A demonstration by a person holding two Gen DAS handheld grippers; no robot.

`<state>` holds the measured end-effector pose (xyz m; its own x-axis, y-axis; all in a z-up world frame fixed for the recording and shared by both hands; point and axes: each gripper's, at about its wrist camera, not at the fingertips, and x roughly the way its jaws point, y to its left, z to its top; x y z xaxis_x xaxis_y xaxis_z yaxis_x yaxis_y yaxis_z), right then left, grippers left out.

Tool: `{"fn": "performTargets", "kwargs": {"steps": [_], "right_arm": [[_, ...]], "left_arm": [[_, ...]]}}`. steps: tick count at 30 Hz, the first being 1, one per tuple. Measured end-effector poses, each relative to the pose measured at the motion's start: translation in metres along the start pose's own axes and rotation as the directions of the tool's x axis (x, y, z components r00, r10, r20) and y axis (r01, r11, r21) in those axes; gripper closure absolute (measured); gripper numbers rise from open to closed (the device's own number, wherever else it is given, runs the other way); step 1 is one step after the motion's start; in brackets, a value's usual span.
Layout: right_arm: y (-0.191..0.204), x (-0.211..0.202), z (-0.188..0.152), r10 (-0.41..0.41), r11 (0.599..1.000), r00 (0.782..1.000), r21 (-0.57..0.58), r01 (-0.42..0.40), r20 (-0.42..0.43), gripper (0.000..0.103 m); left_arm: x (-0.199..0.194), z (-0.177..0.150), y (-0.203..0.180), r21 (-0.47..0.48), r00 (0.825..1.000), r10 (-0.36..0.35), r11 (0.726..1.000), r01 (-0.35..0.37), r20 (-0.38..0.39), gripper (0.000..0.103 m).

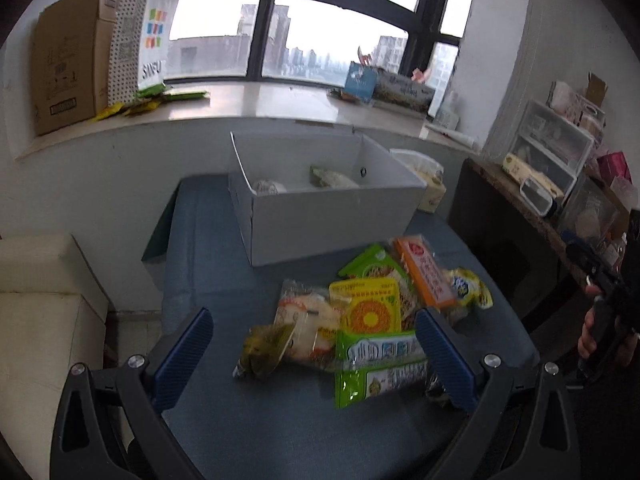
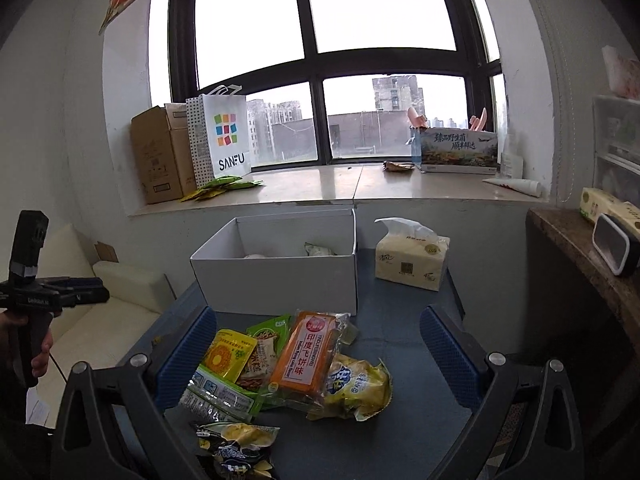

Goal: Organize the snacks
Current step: 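Grasp the green snack packet with the right tool while the left tool grasps a brown packet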

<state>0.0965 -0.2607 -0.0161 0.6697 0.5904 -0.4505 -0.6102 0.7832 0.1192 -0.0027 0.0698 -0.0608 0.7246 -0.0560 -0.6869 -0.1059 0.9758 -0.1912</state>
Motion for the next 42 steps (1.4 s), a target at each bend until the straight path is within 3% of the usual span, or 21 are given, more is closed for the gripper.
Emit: {"fn": "performTargets", "kwargs": {"steps": [4, 8, 14, 15, 16, 17, 19, 25, 30, 36, 38, 42], "right_arm": [[0.01, 0.005, -0.005, 0.022, 1.0, 1.0, -0.002, -0.022, -0.022, 0.0], [0.021, 0.008, -0.008, 0.031, 0.999, 0.999, -0.039, -0.033, -0.034, 0.0], [0.026, 0.017, -0.012, 0.042, 0.997, 0.997, -0.054, -0.046, -0.072, 0.0], [0.027, 0.019, -0.013, 0.048, 0.997, 0.995, -0.055, -0.053, -0.082, 0.0], [0.028, 0.02, -0.015, 0.057, 0.996, 0.994, -0.058, -0.062, -0.09, 0.0], [0.029, 0.021, -0.016, 0.063, 0.996, 0.993, -0.061, -0.069, -0.096, 0.0], [0.032, 0.024, -0.017, 0.072, 0.995, 0.992, -0.066, -0.08, -0.108, 0.0], [0.039, 0.035, -0.021, 0.105, 0.99, 0.982, -0.081, -0.119, -0.154, 0.0], [0.068, 0.07, -0.031, 0.141, 0.962, 0.949, -0.188, -0.199, -0.283, 0.0], [0.124, 0.111, -0.053, 0.148, 0.853, 0.908, -0.414, -0.318, -0.392, 0.0], [0.139, 0.128, -0.06, 0.143, 0.812, 0.884, -0.458, -0.361, -0.444, 0.0], [0.168, 0.15, -0.082, 0.07, 0.711, 0.862, -0.581, -0.396, -0.501, 0.0]], "left_arm": [[0.046, -0.016, 0.009, 0.037, 0.991, 0.069, 0.997, -0.065, -0.113, 0.0], [0.087, -0.025, 0.03, 0.013, 0.98, 0.011, 1.0, -0.008, -0.199, 0.0], [0.12, -0.034, 0.051, -0.026, 0.966, -0.011, 1.0, 0.004, -0.257, 0.003], [0.123, -0.035, 0.054, -0.041, 0.964, -0.024, 0.999, 0.014, -0.266, 0.018], [0.126, -0.037, 0.056, -0.054, 0.961, -0.028, 0.998, 0.014, -0.276, 0.046], [0.128, -0.04, 0.059, -0.066, 0.959, -0.019, 0.998, 0.0, -0.284, 0.057], [0.122, -0.042, 0.061, -0.085, 0.967, -0.024, 0.996, 0.003, -0.253, 0.061], [0.085, -0.039, 0.059, -0.109, 0.99, -0.011, 0.994, -0.005, -0.143, 0.062], [0.045, -0.026, 0.058, -0.117, 0.999, -0.022, 0.993, 0.016, -0.043, 0.062], [-0.001, -0.012, 0.046, -0.081, 0.997, -0.022, 0.996, 0.028, 0.076, 0.062], [-0.011, -0.008, 0.043, -0.072, 0.994, -0.025, 0.997, 0.032, 0.103, 0.062], [-0.022, -0.005, 0.043, -0.061, 0.993, -0.016, 0.998, 0.023, 0.116, 0.062]]}}
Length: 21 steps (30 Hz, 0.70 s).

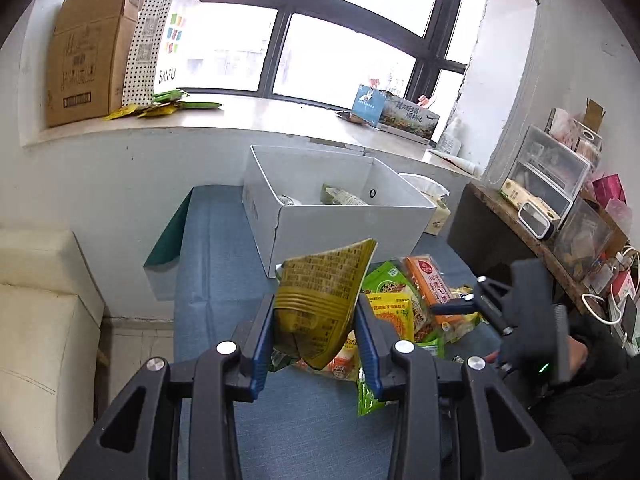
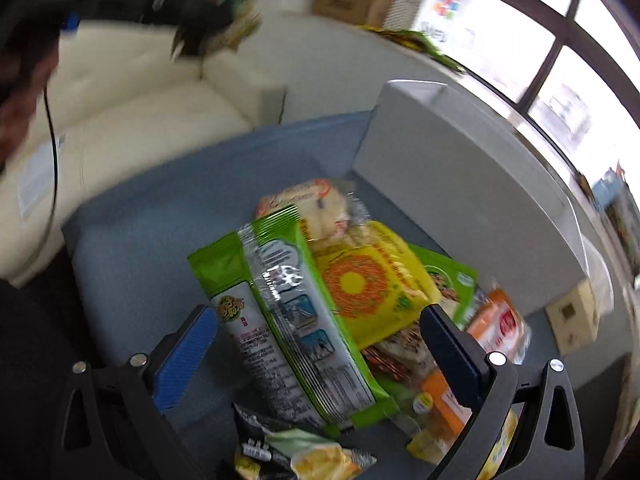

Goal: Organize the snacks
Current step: 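Grasp the green snack packet with the right tool while the left tool grasps a brown packet, then drop both packets into the white box and open both tools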

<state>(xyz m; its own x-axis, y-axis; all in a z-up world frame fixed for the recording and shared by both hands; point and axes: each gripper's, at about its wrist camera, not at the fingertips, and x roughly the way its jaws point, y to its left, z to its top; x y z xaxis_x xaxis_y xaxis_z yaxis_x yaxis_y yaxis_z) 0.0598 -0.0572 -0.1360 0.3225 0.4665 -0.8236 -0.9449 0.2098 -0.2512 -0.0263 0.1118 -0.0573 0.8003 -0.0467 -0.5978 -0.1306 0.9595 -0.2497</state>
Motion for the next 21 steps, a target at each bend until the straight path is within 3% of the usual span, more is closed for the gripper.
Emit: {"fn": "performTargets", "kwargs": {"steps": [2, 6, 9, 11, 12, 17, 21], "right_arm": [[0.011, 0.012, 0.001, -0.014, 0.997, 0.999, -0.073, 0.011, -0.037, 0.0], [0.014, 0.032, -0.002, -0.038, 0.994, 0.993, -0.105, 0.026, -0.114, 0.001], [0.014, 0.031, -0.006, -0.049, 0.996, 0.992, -0.082, 0.039, -0.117, 0.029], [0.007, 0.026, -0.007, -0.002, 0.999, 0.994, -0.034, -0.002, -0.11, 0.035], [0.003, 0.02, -0.007, 0.022, 1.0, 0.996, -0.008, -0.022, -0.086, 0.04], [-0.029, -0.018, -0.01, 0.06, 0.983, 0.997, 0.171, -0.068, 0.049, 0.041], [-0.063, -0.055, -0.017, 0.038, 0.934, 0.984, 0.345, -0.098, 0.175, 0.041]], "left_arm": [[-0.003, -0.001, 0.003, -0.006, 1.0, -0.004, 1.0, 0.004, -0.003, 0.062], [-0.007, -0.004, 0.005, -0.016, 1.0, -0.004, 1.0, 0.004, -0.006, 0.062], [-0.007, -0.007, 0.006, -0.021, 1.0, 0.006, 1.0, -0.006, -0.003, 0.062], [-0.006, -0.008, 0.007, -0.025, 1.0, 0.003, 1.0, -0.004, -0.005, 0.062], [-0.006, -0.009, 0.007, -0.023, 1.0, 0.001, 1.0, -0.001, -0.006, 0.062], [-0.007, -0.008, 0.004, -0.016, 1.0, -0.004, 1.0, 0.004, 0.0, 0.062], [-0.006, -0.004, 0.0, -0.015, 1.0, -0.028, 0.999, 0.028, 0.012, 0.062]]}}
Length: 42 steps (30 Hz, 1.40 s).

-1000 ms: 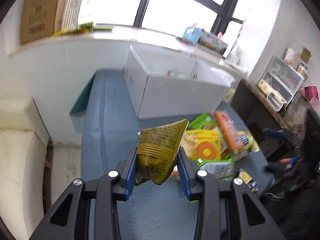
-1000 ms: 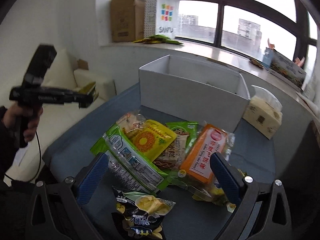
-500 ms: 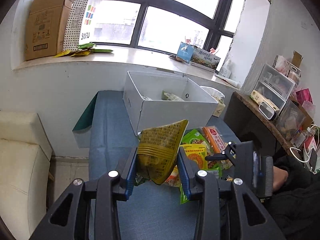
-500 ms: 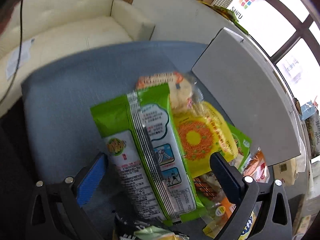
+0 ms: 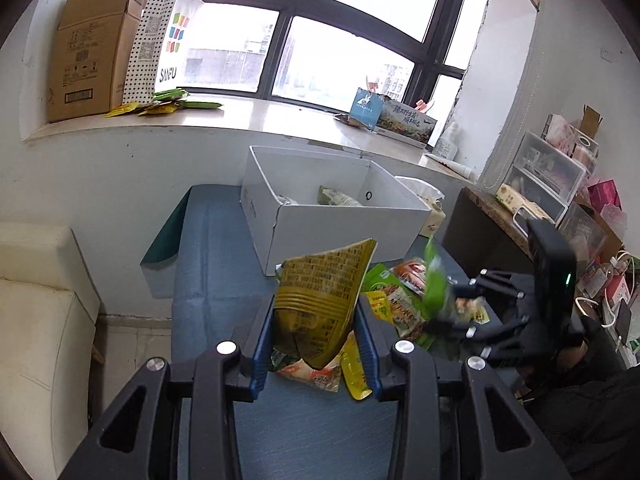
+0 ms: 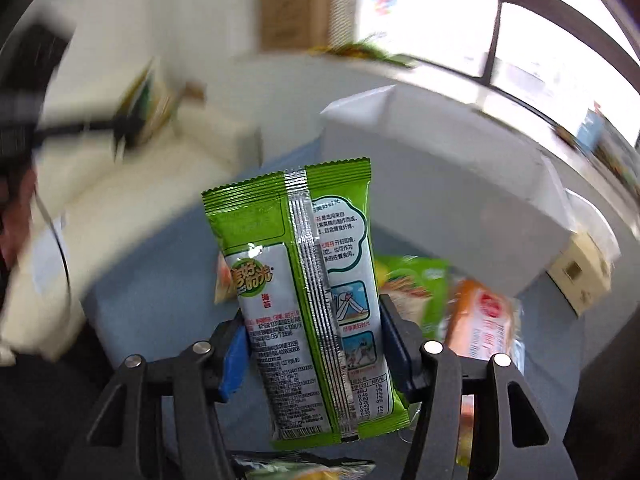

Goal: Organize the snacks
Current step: 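Drop both packets into the white box and open both tools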

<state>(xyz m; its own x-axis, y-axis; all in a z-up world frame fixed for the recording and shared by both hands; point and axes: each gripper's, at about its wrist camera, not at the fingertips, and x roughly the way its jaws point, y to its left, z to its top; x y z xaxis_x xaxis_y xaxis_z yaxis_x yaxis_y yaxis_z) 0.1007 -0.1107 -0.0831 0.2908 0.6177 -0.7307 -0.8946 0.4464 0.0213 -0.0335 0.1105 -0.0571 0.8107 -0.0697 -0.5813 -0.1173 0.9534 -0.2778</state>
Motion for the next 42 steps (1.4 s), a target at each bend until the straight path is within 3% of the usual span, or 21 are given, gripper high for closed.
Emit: {"fn": "performTargets", "kwargs": {"steps": [3, 5, 9, 11, 15, 19, 25, 29, 30, 31, 33, 36, 42], "right_arm": [[-0.039, -0.033, 0.008, 0.025, 0.982, 0.988, 0.18, -0.052, 0.153, 0.041], [-0.069, -0.049, 0.013, 0.051, 0.94, 0.969, 0.316, -0.128, 0.242, 0.041], [-0.114, -0.059, 0.029, 0.023, 0.834, 0.94, 0.512, -0.207, 0.342, 0.041], [-0.134, -0.063, 0.04, 0.009, 0.804, 0.935, 0.554, -0.218, 0.354, 0.041], [-0.149, -0.044, 0.072, -0.041, 0.817, 0.963, 0.564, -0.121, 0.267, 0.041], [-0.172, -0.026, 0.109, -0.121, 0.854, 0.974, 0.52, 0.003, 0.194, 0.041], [-0.215, 0.031, 0.157, -0.097, 0.865, 0.994, 0.498, 0.061, 0.048, 0.041], [-0.232, 0.062, 0.165, -0.135, 0.861, 0.991, 0.491, 0.13, -0.026, 0.036], [-0.235, 0.068, 0.166, -0.148, 0.858, 0.988, 0.492, 0.151, -0.045, 0.023], [-0.238, 0.072, 0.166, -0.143, 0.856, 0.988, 0.495, 0.151, -0.053, 0.008], [-0.242, 0.077, 0.164, -0.132, 0.846, 0.99, 0.514, 0.142, -0.055, 0.0], [-0.243, 0.078, 0.162, -0.127, 0.85, 0.991, 0.51, 0.13, -0.041, 0.0], [-0.233, 0.063, 0.162, -0.125, 0.874, 0.992, 0.472, 0.111, -0.001, 0.0]], "left_arm": [[0.005, 0.007, -0.006, -0.003, 1.0, -0.021, 1.0, 0.021, 0.012, 0.062], [0.009, 0.014, -0.013, 0.004, 0.999, -0.04, 0.999, 0.04, 0.028, 0.062], [0.023, 0.039, -0.03, 0.029, 0.995, -0.071, 0.997, 0.069, 0.067, 0.062], [0.036, 0.055, -0.038, 0.048, 0.994, -0.078, 0.996, 0.075, 0.076, 0.062], [0.069, 0.094, -0.052, 0.085, 0.993, -0.079, 0.994, 0.072, 0.089, 0.062], [0.111, 0.138, -0.056, 0.081, 0.995, -0.045, 0.996, 0.039, 0.085, 0.062], [0.179, 0.182, -0.047, 0.072, 0.998, 0.063, 0.995, -0.064, 0.012, 0.062], [0.214, 0.191, -0.034, 0.116, 0.982, 0.191, 0.975, -0.19, 0.006, 0.059], [0.223, 0.192, -0.029, 0.12, 0.975, 0.221, 0.968, -0.218, -0.012, 0.054], [0.23, 0.191, -0.023, 0.114, 0.971, 0.233, 0.967, -0.227, -0.047, 0.036], [0.237, 0.19, -0.013, 0.086, 0.969, 0.236, 0.97, -0.229, -0.076, 0.01], [0.229, 0.188, -0.012, 0.086, 0.962, 0.27, 0.96, -0.266, -0.036, 0.008], [0.207, 0.179, -0.022, 0.099, 0.978, 0.206, 0.974, -0.202, -0.035, 0.004]]}}
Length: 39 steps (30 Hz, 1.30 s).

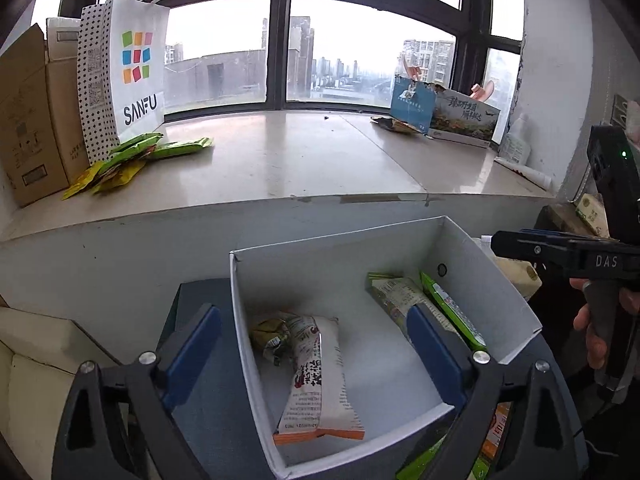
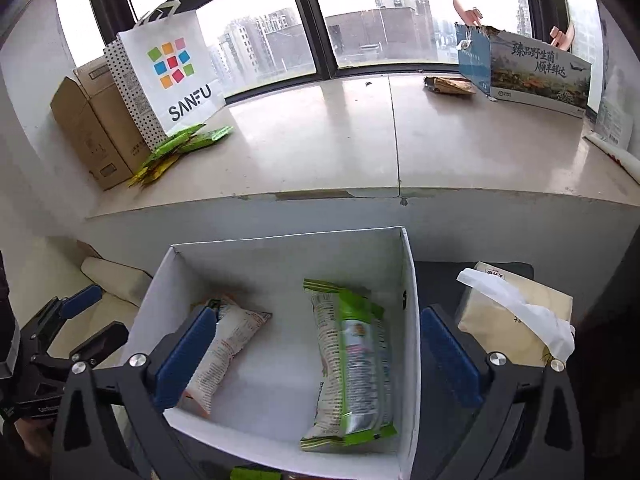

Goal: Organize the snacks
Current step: 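Drop both packets into the white box and open both tools, then grasp the dark chip bag with the right tool while the left tool grasps the round bread pack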

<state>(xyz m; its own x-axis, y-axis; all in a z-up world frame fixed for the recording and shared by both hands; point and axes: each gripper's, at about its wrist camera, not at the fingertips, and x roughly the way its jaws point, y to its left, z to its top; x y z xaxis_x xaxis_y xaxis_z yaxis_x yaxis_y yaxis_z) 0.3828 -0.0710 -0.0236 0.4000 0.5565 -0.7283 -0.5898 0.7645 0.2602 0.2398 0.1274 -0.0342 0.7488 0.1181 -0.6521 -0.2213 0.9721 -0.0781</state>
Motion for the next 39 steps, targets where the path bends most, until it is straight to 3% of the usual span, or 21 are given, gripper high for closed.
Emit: {"fn": "performTargets", "kwargs": {"steps": [5, 12, 18, 24, 29, 34, 39], "right_arm": [[0.011, -0.052, -0.024, 0.116, 0.993, 0.99, -0.009, -0.116, 0.079, 0.0], [0.031, -0.14, -0.092, 0.185, 0.981, 0.959, -0.101, -0.167, 0.213, 0.0], [0.035, -0.195, -0.153, 0.181, 0.981, 0.939, -0.121, -0.152, 0.292, 0.0], [0.04, -0.219, -0.206, 0.139, 0.982, 0.939, -0.163, -0.091, 0.315, 0.0], [0.039, -0.203, -0.255, 0.016, 0.977, 0.969, -0.211, 0.038, 0.246, 0.0], [0.029, -0.166, -0.295, 0.001, 0.976, 0.998, -0.218, 0.013, 0.064, 0.0], [0.047, -0.123, -0.322, -0.044, 0.952, 0.997, -0.306, 0.024, -0.06, 0.0]], "left_arm": [[-0.034, -0.021, -0.004, -0.002, 0.998, -0.055, 0.998, 0.055, 0.021, 0.0], [-0.089, -0.059, 0.002, -0.054, 0.993, -0.091, 0.994, 0.096, 0.079, 0.0], [-0.14, -0.083, -0.012, -0.025, 0.988, -0.086, 0.996, 0.09, 0.126, 0.0], [-0.18, -0.111, -0.028, -0.016, 0.985, -0.077, 0.997, 0.08, 0.157, 0.0], [-0.193, -0.145, -0.039, 0.012, 0.988, -0.065, 0.998, 0.063, 0.141, 0.0], [-0.189, -0.173, -0.032, -0.032, 0.984, -0.138, 0.989, 0.143, 0.111, 0.0], [-0.183, -0.179, -0.031, -0.066, 0.983, -0.165, 0.983, 0.171, 0.086, 0.0]]}}
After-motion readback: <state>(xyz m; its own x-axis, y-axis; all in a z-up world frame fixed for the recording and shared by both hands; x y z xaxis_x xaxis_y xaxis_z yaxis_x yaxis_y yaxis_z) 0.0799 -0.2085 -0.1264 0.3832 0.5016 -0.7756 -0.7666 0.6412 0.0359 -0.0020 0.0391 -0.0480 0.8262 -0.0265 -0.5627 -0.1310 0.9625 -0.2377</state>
